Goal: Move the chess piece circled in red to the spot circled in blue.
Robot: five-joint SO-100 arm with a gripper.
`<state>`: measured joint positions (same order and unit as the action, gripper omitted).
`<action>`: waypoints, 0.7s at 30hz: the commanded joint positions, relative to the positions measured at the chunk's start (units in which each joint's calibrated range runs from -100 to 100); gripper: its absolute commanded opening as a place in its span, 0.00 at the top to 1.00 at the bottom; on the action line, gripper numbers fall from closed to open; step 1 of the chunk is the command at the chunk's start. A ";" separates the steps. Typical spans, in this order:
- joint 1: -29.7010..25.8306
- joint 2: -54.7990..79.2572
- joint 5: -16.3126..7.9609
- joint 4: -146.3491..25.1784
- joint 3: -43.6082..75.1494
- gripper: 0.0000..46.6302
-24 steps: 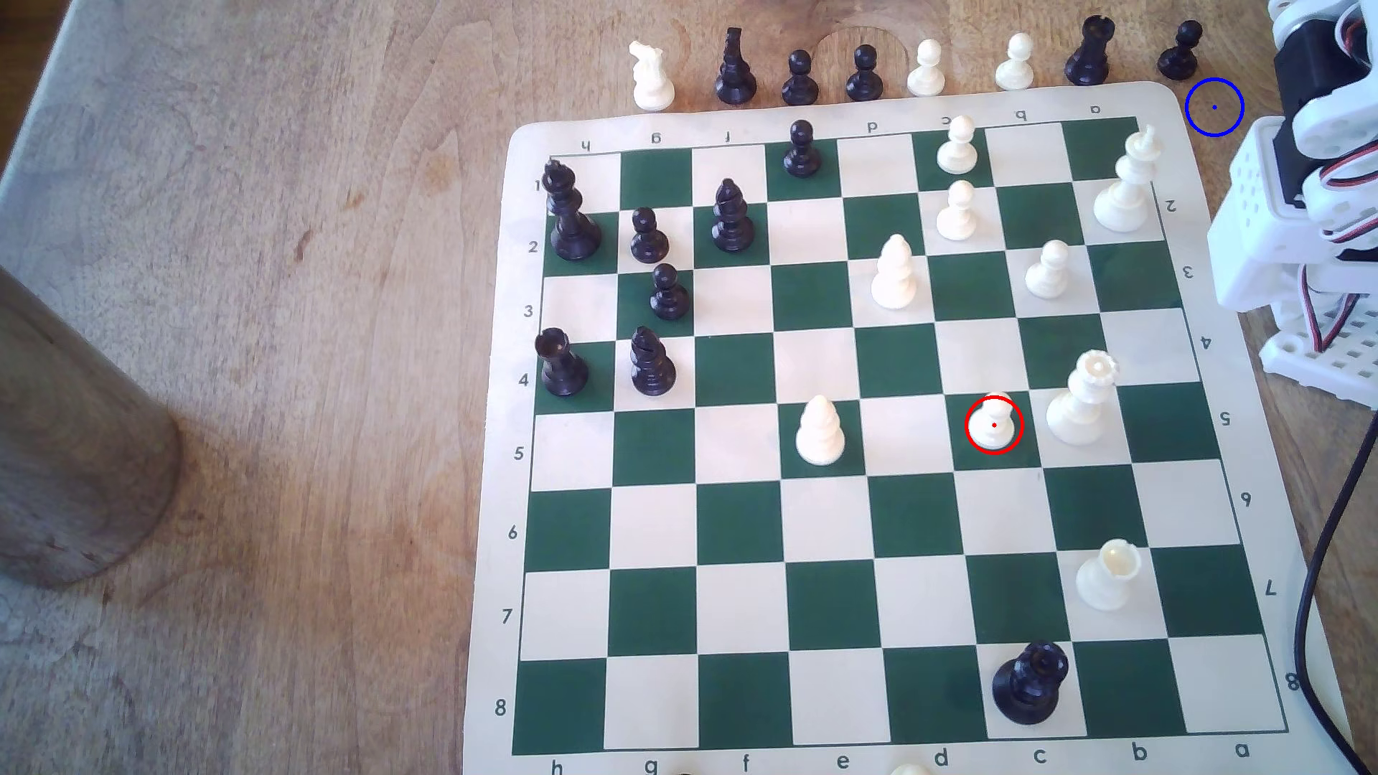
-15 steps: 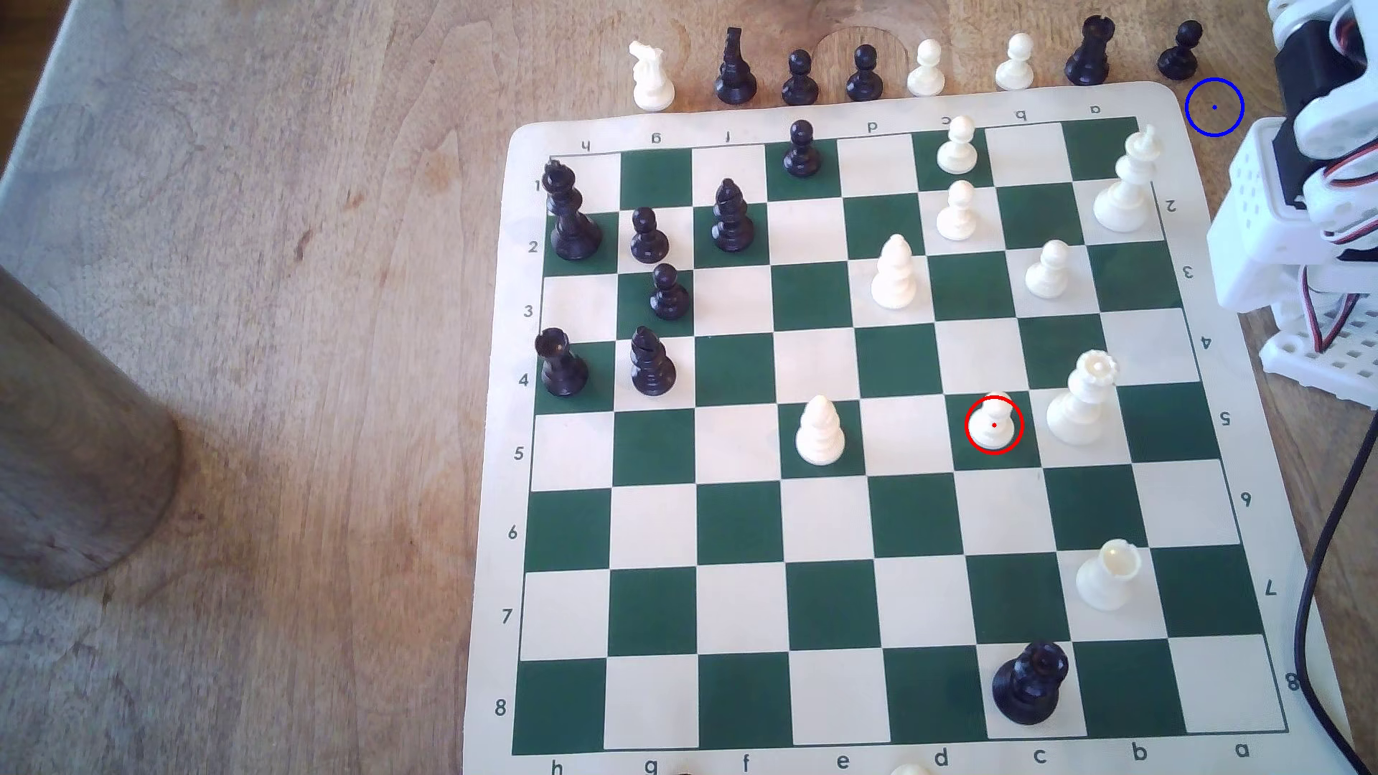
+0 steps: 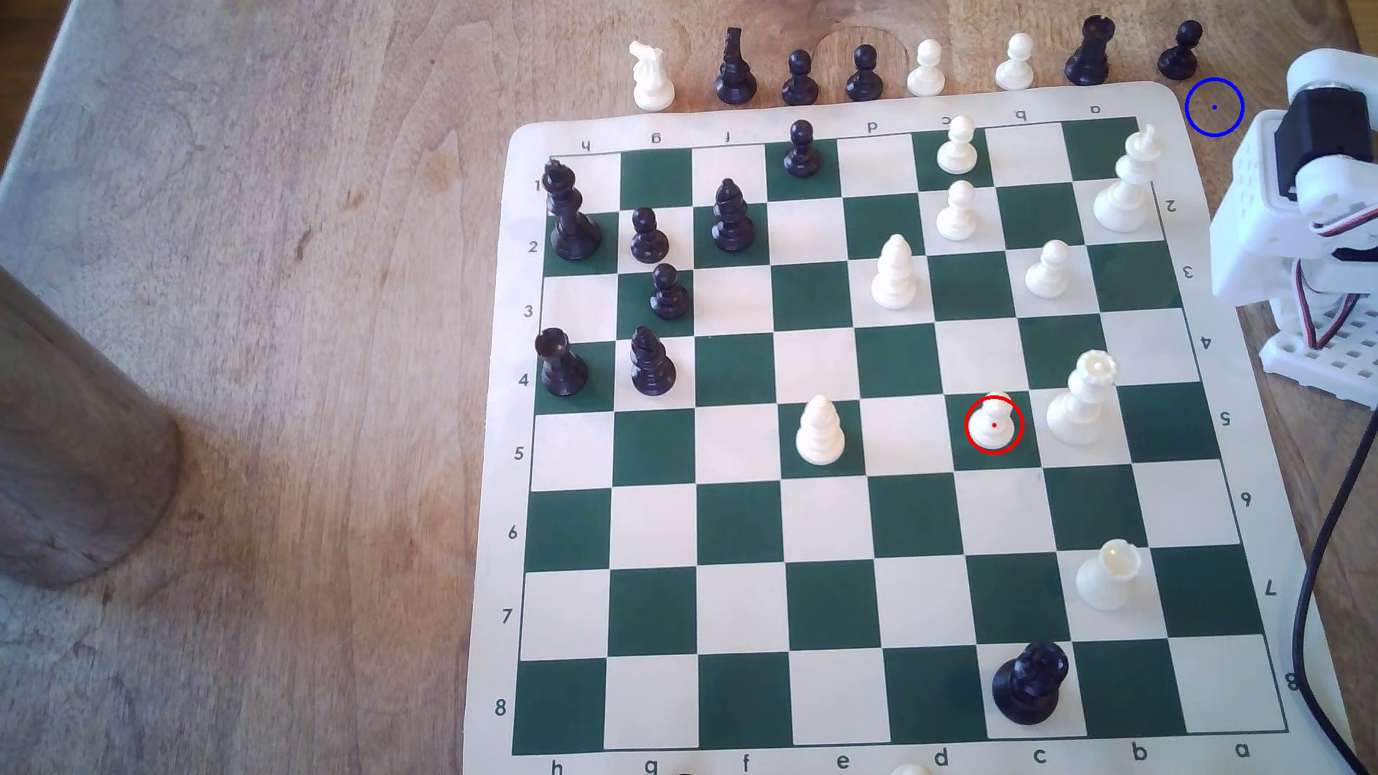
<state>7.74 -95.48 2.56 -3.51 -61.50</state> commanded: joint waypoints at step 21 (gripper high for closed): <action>-19.51 7.28 1.76 -60.62 7.56 0.87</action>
<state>-5.75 -91.54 4.08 -53.78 -60.33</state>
